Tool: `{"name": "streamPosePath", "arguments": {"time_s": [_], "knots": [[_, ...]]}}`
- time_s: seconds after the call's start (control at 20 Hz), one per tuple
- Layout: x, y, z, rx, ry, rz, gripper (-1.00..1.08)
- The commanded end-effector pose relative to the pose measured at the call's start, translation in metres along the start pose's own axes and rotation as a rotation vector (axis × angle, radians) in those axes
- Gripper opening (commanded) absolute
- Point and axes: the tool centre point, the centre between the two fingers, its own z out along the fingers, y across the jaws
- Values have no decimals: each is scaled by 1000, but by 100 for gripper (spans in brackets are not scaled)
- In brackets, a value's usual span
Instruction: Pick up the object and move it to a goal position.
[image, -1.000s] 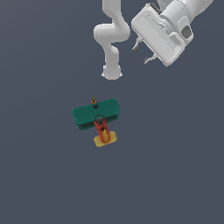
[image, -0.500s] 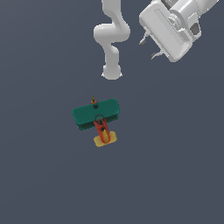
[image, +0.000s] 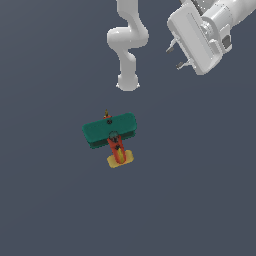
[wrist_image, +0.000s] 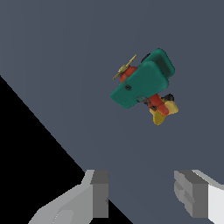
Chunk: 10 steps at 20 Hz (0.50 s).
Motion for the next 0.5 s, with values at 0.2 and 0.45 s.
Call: {"name": "streamPosePath", "arguments": {"time_s": [0.2, 0.45], "knots": [[7, 17, 1, 55, -44, -101, 28], [15, 32, 8, 103, -67, -186, 28]]}}
